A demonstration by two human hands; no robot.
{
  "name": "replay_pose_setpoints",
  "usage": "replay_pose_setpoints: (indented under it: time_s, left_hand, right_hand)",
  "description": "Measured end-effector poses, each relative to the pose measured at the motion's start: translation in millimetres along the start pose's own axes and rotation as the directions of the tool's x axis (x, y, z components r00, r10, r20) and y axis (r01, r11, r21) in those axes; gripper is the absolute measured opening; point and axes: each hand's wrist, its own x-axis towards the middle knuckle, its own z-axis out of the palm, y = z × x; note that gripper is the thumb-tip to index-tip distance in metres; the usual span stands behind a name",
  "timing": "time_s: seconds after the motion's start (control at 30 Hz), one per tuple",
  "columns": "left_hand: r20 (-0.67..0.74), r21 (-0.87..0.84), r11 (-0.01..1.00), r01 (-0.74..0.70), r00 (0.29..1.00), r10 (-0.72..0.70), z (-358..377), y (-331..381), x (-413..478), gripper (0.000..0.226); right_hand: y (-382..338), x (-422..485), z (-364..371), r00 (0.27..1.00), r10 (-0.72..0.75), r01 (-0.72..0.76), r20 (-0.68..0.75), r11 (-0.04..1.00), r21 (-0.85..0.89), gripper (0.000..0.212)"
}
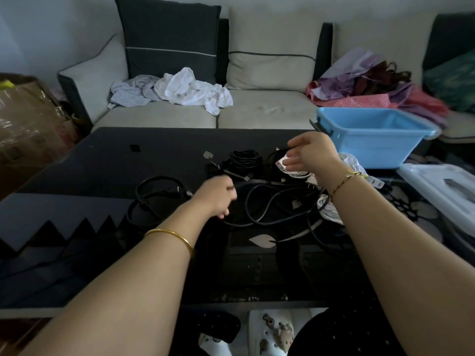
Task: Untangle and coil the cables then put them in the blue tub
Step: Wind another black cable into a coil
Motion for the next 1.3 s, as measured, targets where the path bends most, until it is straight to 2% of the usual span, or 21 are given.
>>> replay_pose_setpoints:
  time_s: [0.03, 0.1, 0.17, 0.2, 0.27, 0.33, 0.4, 0.47, 0.57, 0.63, 0.7, 0.77, 0.8, 0.87, 0.93, 1.0, 1.07, 1.13, 1.23, 1.3]
  left_hand:
    - [-0.152, -0.077, 0.997, 0.015, 0.988, -0.026, -5.8, -2.9, 4.1, 0.015]
    - [-0.471, -0.169, 0.986, -0.01, 0.879, -0.072, -18.0, -8.8, 11.9, 0.019]
    - [-0.616, -0.391, 0.917, -0.083, 0.763, -0.194, -26.0, -9.1, 14.1, 0.018]
    - [-0.647, -0.498, 0.858, -0.128, 0.713, -0.27, -27.9, -7.2, 14.2, 0.016]
    - [-0.681, -0.64, 0.736, -0.22, 0.607, -0.41, -31.6, -1.7, 11.0, 0.015]
    - [-0.69, -0.702, 0.635, -0.323, 0.527, -0.496, -35.4, 0.5, 7.7, 0.018]
    - [-0.689, -0.724, 0.552, -0.413, 0.485, -0.539, -40.9, -0.2, 4.5, 0.023]
    - [-0.689, -0.723, 0.499, -0.478, 0.453, -0.565, -47.1, -0.7, 1.8, 0.025]
    - [-0.709, -0.696, 0.477, -0.537, 0.407, -0.576, -56.2, 1.4, -4.1, 0.023]
    - [-0.717, -0.688, 0.482, -0.542, 0.405, -0.568, -59.5, 1.8, -7.7, 0.024]
    - [-0.724, -0.687, 0.509, -0.519, 0.43, -0.539, -60.0, -0.7, -10.5, 0.025]
    - [-0.728, -0.685, 0.553, -0.474, 0.474, -0.495, -58.6, -3.8, -12.3, 0.023]
    - [-0.724, -0.685, 0.575, -0.447, 0.501, -0.474, -58.1, -5.4, -13.6, 0.02]
    - [-0.699, -0.695, 0.6, -0.396, 0.565, -0.438, -55.4, -6.6, -14.1, 0.015]
    - [-0.672, -0.698, 0.619, -0.36, 0.626, -0.395, -52.9, -5.2, -14.8, 0.016]
    - [-0.666, -0.683, 0.643, -0.345, 0.656, -0.355, -51.9, -1.4, -15.9, 0.017]
    - [-0.677, -0.68, 0.645, -0.35, 0.637, -0.368, -53.9, 0.2, -17.6, 0.016]
    - [-0.68, -0.7, 0.619, -0.355, 0.594, -0.428, -57.5, -2.1, -19.3, 0.017]
    - [-0.664, -0.735, 0.583, -0.347, 0.543, -0.514, -65.2, -11.5, -22.8, 0.021]
    - [-0.661, -0.743, 0.571, -0.35, 0.518, -0.543, -70.8, -18.7, -26.4, 0.023]
  right_hand:
    - [2.2, 0.7, -1.2, 1.0, -0.015, 0.015, 0.006, 0.998, -0.057, 0.027]
    - [5.2, 0.5, -1.5, 0.998, -0.02, 0.034, 0.063, 0.97, -0.24, 0.026]
    - [8.6, -1.6, 3.7, 0.975, 0.032, 0.073, 0.22, 0.888, -0.454, 0.023]
    - [11.0, -3.3, 7.6, 0.942, 0.076, 0.129, 0.325, 0.816, -0.564, 0.021]
    - [15.3, -10.2, 19.0, 0.832, 0.218, 0.259, 0.51, 0.659, -0.706, 0.024]
    - [22.7, -19.1, 33.0, 0.725, 0.349, 0.384, 0.594, 0.511, -0.769, 0.041]
    - [31.8, -22.5, 44.0, 0.702, 0.365, 0.476, 0.612, 0.399, -0.784, 0.054]
    - [39.2, -22.8, 51.0, 0.698, 0.338, 0.524, 0.631, 0.36, -0.772, 0.053]
    - [36.5, -25.7, 52.8, 0.681, 0.274, 0.577, 0.679, 0.371, -0.728, 0.03]
    - [27.6, -27.7, 50.3, 0.693, 0.13, 0.604, 0.709, 0.433, -0.669, 0.023]
    - [16.8, -26.5, 48.5, 0.738, -0.109, 0.593, 0.666, 0.577, -0.562, 0.019]
    - [2.0, -25.4, 45.4, 0.8, -0.308, 0.531, 0.515, 0.763, -0.368, 0.025]
    - [-7.0, -25.6, 44.1, 0.817, -0.369, 0.51, 0.443, 0.821, -0.258, 0.031]
    - [-24.5, -26.3, 38.2, 0.831, -0.454, 0.504, 0.321, 0.859, -0.091, 0.037]
    - [-39.4, -28.0, 33.8, 0.82, -0.527, 0.528, 0.222, 0.847, 0.061, 0.036]
    - [-48.4, -30.7, 34.0, 0.816, -0.55, 0.497, 0.175, 0.824, 0.272, 0.04]
    - [-55.7, -36.4, 38.9, 0.823, -0.527, 0.354, 0.211, 0.768, 0.535, 0.051]
    - [-64.2, -42.5, 42.7, 0.813, -0.513, 0.174, 0.275, 0.666, 0.726, 0.056]
    - [-75.1, -45.8, 46.5, 0.798, -0.506, -0.038, 0.328, 0.502, 0.864, 0.054]
    - [-80.1, -51.8, 53.1, 0.785, -0.486, -0.168, 0.385, 0.431, 0.887, 0.036]
